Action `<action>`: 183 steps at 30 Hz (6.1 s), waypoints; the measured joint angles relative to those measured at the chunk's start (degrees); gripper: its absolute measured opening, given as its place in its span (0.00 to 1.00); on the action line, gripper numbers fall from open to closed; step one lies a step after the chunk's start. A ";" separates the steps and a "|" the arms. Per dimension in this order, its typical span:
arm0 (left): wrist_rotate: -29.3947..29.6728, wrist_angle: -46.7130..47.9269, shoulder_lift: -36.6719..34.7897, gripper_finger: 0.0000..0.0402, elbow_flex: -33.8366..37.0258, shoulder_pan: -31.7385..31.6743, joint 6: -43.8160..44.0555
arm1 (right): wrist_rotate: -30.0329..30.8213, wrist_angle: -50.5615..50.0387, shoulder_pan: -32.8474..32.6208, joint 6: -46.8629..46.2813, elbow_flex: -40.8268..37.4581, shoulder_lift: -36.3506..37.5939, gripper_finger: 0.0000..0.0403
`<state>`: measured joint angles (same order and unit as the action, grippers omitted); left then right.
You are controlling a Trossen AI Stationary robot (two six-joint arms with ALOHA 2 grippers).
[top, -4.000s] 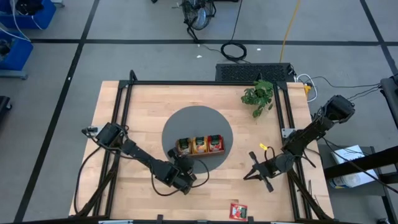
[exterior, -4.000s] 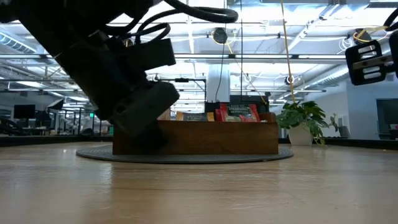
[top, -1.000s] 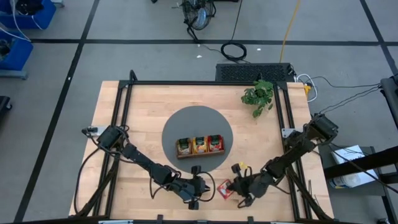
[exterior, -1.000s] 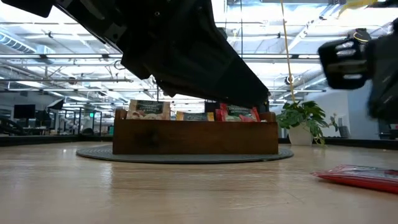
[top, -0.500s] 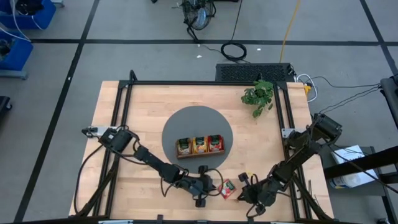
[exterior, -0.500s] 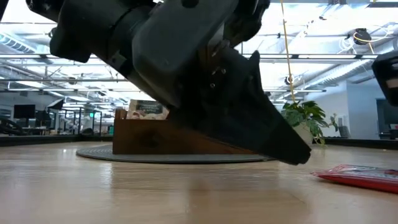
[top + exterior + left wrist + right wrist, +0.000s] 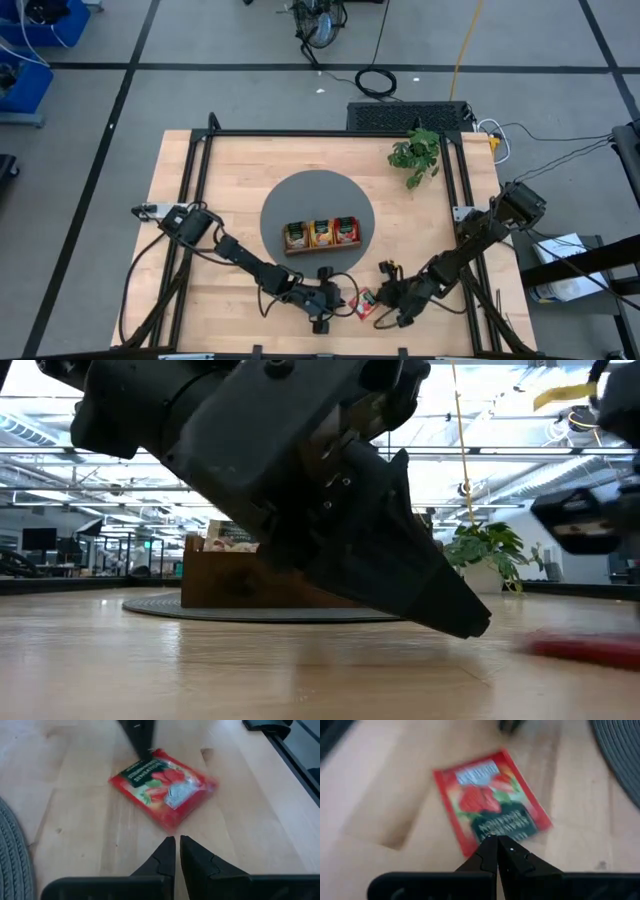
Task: Pick & Place Tea
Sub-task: Put the red tea bag into the right section of the wooden organizer
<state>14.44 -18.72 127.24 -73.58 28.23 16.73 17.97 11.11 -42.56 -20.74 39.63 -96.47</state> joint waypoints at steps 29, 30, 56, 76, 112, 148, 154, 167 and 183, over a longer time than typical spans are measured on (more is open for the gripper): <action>-2.01 -7.33 0.07 0.08 -0.02 0.59 -3.41 | -1.55 15.80 6.56 11.43 -3.68 -0.02 0.00; -2.01 -8.05 0.07 0.08 -0.02 0.71 -3.58 | -1.55 16.90 6.47 12.09 -3.68 0.15 0.00; -2.38 4.00 8.50 0.08 -13.88 -0.58 -0.08 | 0.78 -6.63 2.68 -7.31 -3.68 9.01 0.06; -3.21 7.33 7.71 0.08 -13.87 -0.83 -2.88 | -10.75 -11.23 4.16 -17.19 -3.64 9.08 0.35; -1.97 8.13 7.69 0.08 -13.86 -3.23 -2.62 | -7.55 33.49 2.49 -37.13 -23.26 9.08 0.35; -1.90 6.10 9.20 0.08 -13.86 -3.82 -2.67 | -12.35 17.34 5.13 -39.47 -11.99 1.89 0.33; -1.90 6.18 9.31 0.08 -13.86 -3.85 -2.64 | -13.48 17.38 5.12 -37.66 -11.99 1.76 0.17; -5.56 11.64 5.75 0.08 -13.71 -3.12 -4.86 | -12.45 16.49 5.11 -30.46 -12.25 4.20 0.01; 15.15 41.41 -5.23 0.08 -13.81 8.96 6.27 | -18.14 14.06 10.53 -18.89 -11.03 8.24 0.00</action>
<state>29.59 22.69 122.01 -87.40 37.18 23.00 -0.17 25.17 -32.03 -39.63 28.60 -88.23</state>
